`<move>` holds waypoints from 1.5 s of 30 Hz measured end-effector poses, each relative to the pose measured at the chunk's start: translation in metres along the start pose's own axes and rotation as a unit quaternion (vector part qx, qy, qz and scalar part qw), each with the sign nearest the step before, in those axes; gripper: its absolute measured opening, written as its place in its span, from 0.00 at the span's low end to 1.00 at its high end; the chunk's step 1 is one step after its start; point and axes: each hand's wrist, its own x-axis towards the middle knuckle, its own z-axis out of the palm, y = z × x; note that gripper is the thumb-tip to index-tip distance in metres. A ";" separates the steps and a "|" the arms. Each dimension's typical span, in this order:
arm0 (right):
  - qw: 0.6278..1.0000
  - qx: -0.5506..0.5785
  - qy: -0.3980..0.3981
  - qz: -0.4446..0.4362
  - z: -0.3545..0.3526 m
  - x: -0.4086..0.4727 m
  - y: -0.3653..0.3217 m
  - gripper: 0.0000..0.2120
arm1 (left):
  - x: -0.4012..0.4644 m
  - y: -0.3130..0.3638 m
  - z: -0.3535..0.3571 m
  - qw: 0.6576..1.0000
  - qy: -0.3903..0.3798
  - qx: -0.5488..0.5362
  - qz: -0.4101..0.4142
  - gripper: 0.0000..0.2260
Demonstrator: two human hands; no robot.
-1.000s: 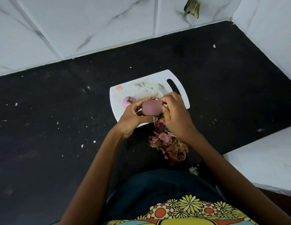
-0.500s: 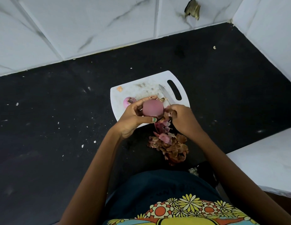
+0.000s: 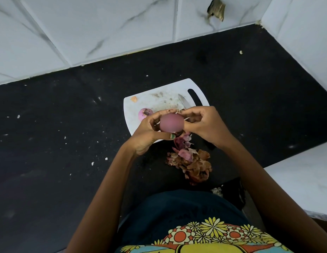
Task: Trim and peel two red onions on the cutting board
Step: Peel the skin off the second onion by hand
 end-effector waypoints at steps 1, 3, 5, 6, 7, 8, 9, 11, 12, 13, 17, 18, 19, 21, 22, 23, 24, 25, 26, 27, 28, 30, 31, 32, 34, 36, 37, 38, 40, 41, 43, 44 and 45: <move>1.000 -0.001 -0.005 0.000 0.000 0.000 -0.001 0.15 | 0.000 -0.001 0.000 1.000 0.000 -0.003 -0.001 0.33; 1.000 -0.006 -0.007 -0.006 0.000 0.001 -0.001 0.13 | -0.001 -0.003 -0.001 1.000 0.001 -0.006 -0.003 0.33; 0.999 -0.014 0.027 -0.023 0.000 0.001 0.001 0.11 | -0.002 -0.004 -0.001 1.000 0.000 -0.014 -0.009 0.34; 0.998 -0.012 0.049 -0.026 0.000 0.001 0.003 0.10 | -0.003 -0.004 0.000 1.000 -0.002 -0.020 -0.012 0.33; 0.998 -0.007 0.062 -0.024 0.000 0.002 0.004 0.10 | -0.003 -0.004 0.000 1.000 -0.003 -0.024 -0.013 0.32; 0.998 -0.001 0.061 -0.020 0.000 0.002 0.005 0.10 | -0.003 -0.003 0.001 1.000 -0.001 -0.027 -0.013 0.32; 0.998 0.005 0.054 -0.017 0.001 0.002 0.006 0.09 | -0.003 -0.004 0.001 0.999 0.004 -0.029 -0.014 0.31; 0.999 0.018 0.040 -0.010 0.002 0.001 0.008 0.07 | -0.001 -0.005 0.001 0.999 0.017 -0.036 -0.017 0.31; 0.999 0.032 0.036 -0.006 0.003 0.000 0.008 0.07 | 0.000 -0.005 0.002 0.999 0.021 -0.039 -0.018 0.32; 0.998 0.048 0.031 -0.004 0.003 -0.001 0.008 0.07 | 0.000 -0.006 0.002 0.999 0.025 -0.039 -0.018 0.34; 0.999 0.052 0.002 -0.002 0.010 -0.005 0.008 0.14 | 0.001 -0.004 0.005 0.999 0.042 -0.025 -0.021 0.32; 0.998 0.056 0.000 0.005 0.011 -0.005 0.007 0.15 | 0.001 -0.004 0.005 0.998 0.046 -0.021 -0.023 0.32; 0.998 0.068 0.000 0.014 0.011 -0.004 0.007 0.14 | 0.000 -0.004 0.005 0.998 0.047 -0.021 -0.024 0.32; 0.995 0.100 -0.004 0.032 0.009 -0.003 0.007 0.13 | -0.002 -0.003 0.004 0.998 0.040 -0.031 -0.027 0.33; 0.993 0.115 -0.008 0.037 0.007 -0.003 0.007 0.12 | -0.004 -0.002 0.005 0.998 0.034 -0.040 -0.027 0.33; 0.991 0.126 -0.012 0.038 0.005 -0.003 0.008 0.12 | -0.005 -0.001 0.006 0.998 0.028 -0.051 -0.026 0.32; 0.990 0.135 -0.015 0.038 0.004 -0.002 0.008 0.12 | -0.007 0.000 0.007 0.997 0.024 -0.064 -0.026 0.31; 0.989 0.140 -0.017 0.036 0.003 -0.002 0.009 0.11 | -0.007 0.000 0.008 0.997 0.019 -0.075 -0.027 0.30; 0.989 0.141 -0.018 0.032 0.003 -0.002 0.009 0.11 | -0.008 0.001 0.009 0.996 0.014 -0.084 -0.028 0.30; 0.990 0.135 -0.016 0.027 0.004 -0.001 0.009 0.11 | -0.008 0.001 0.009 0.996 0.008 -0.090 -0.028 0.30; 0.992 0.126 -0.007 0.020 0.004 -0.001 0.009 0.11 | -0.009 0.001 0.009 0.995 0.003 -0.094 -0.028 0.30; 0.995 0.098 0.030 0.007 0.005 -0.001 0.011 0.12 | -0.009 0.002 0.010 0.994 -0.003 -0.102 -0.030 0.29; 0.995 0.090 0.047 0.008 0.006 -0.001 0.012 0.13 | -0.010 0.003 0.011 0.994 -0.003 -0.105 -0.030 0.28; 0.994 0.089 0.055 0.010 0.006 -0.001 0.013 0.14 | -0.010 0.003 0.012 0.994 0.001 -0.106 -0.029 0.28; 0.993 0.107 0.050 0.015 0.007 -0.001 0.014 0.11 | -0.009 0.003 0.013 0.994 0.016 -0.105 -0.028 0.26; 0.990 0.137 0.026 0.030 0.007 -0.002 0.014 0.07 | -0.008 0.003 0.012 0.994 0.027 -0.101 -0.025 0.26; 0.989 0.144 0.010 0.040 0.007 -0.003 0.014 0.10 | -0.008 0.003 0.011 0.994 0.029 -0.101 -0.023 0.26; 0.989 0.140 -0.005 0.047 0.007 -0.004 0.014 0.13 | -0.008 0.003 0.011 0.994 0.030 -0.101 -0.022 0.26; 0.991 0.124 -0.016 0.054 0.009 -0.006 0.014 0.17 | -0.008 0.003 0.010 0.994 0.027 -0.099 -0.021 0.27; 0.991 0.119 -0.013 0.054 0.010 -0.006 0.013 0.17 | -0.008 0.003 0.010 0.995 0.022 -0.098 -0.021 0.27; 0.993 0.111 -0.001 0.049 0.010 -0.005 0.012 0.14 | -0.009 0.001 0.009 0.995 0.012 -0.099 -0.022 0.27; 0.993 0.104 0.002 0.046 0.009 -0.004 0.011 0.12 | -0.010 -0.001 0.008 0.994 0.010 -0.103 -0.024 0.27; 0.994 0.099 0.003 0.043 0.008 -0.004 0.011 0.12 | -0.010 -0.002 0.007 0.993 0.011 -0.110 -0.027 0.28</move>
